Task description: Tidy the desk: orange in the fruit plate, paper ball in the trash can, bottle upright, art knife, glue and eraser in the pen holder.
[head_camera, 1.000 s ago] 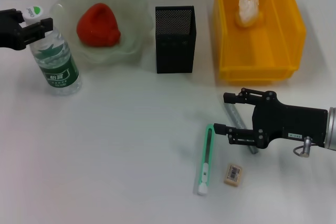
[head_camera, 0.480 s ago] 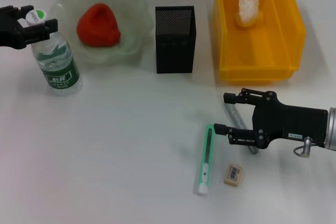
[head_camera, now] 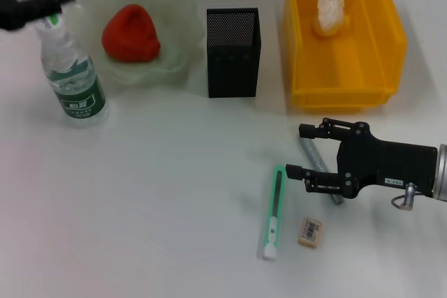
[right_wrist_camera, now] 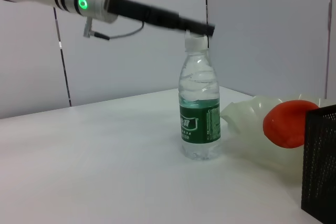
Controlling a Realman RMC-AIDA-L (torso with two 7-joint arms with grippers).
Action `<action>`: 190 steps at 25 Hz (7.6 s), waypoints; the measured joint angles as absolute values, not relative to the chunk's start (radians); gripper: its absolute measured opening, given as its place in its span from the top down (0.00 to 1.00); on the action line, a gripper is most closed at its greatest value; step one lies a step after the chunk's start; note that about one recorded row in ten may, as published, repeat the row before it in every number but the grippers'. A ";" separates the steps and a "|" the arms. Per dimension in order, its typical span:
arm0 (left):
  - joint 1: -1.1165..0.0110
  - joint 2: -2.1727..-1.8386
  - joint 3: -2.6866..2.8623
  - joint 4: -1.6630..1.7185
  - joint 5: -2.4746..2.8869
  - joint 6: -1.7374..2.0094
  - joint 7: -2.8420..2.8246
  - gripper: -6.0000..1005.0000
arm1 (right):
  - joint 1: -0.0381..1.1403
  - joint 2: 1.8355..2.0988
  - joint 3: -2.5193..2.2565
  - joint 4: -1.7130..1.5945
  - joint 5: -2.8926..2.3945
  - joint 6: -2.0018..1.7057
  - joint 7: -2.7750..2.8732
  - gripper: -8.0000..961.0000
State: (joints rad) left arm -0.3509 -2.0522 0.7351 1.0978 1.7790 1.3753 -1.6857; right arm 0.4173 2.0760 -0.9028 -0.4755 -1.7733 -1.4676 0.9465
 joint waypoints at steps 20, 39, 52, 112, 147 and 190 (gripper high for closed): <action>-0.363 -2.022 0.716 0.656 1.654 1.879 -1.306 0.16 | 0.438 2.076 -0.897 -0.476 -1.763 -1.480 0.987 0.21; -0.375 -2.045 0.731 0.418 1.819 1.652 -0.982 0.15 | 0.450 2.074 -0.885 -0.476 -1.762 -1.480 1.025 0.22; -0.375 -2.046 0.740 0.420 1.821 1.649 -0.976 0.16 | 0.468 2.062 -0.890 -0.487 -1.769 -1.480 1.076 0.22; -0.375 -2.020 0.721 0.470 1.827 1.639 -1.093 0.15 | 1.023 2.092 -1.773 -0.920 -2.297 -1.595 1.220 0.23; -0.374 -2.047 0.731 0.475 1.936 1.644 -0.985 0.16 | 1.041 2.092 -1.896 -0.915 -2.281 -1.544 1.203 0.40; -0.389 -2.045 0.764 0.487 1.976 1.666 -0.973 0.16 | 1.056 2.092 -1.960 -0.909 -2.282 -1.520 1.208 0.49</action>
State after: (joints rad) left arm -0.3887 -2.0449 0.7639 0.4869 1.9757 1.6662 -0.9729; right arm 1.0557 2.0924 -1.9598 -0.9090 -2.2825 -1.5199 1.2082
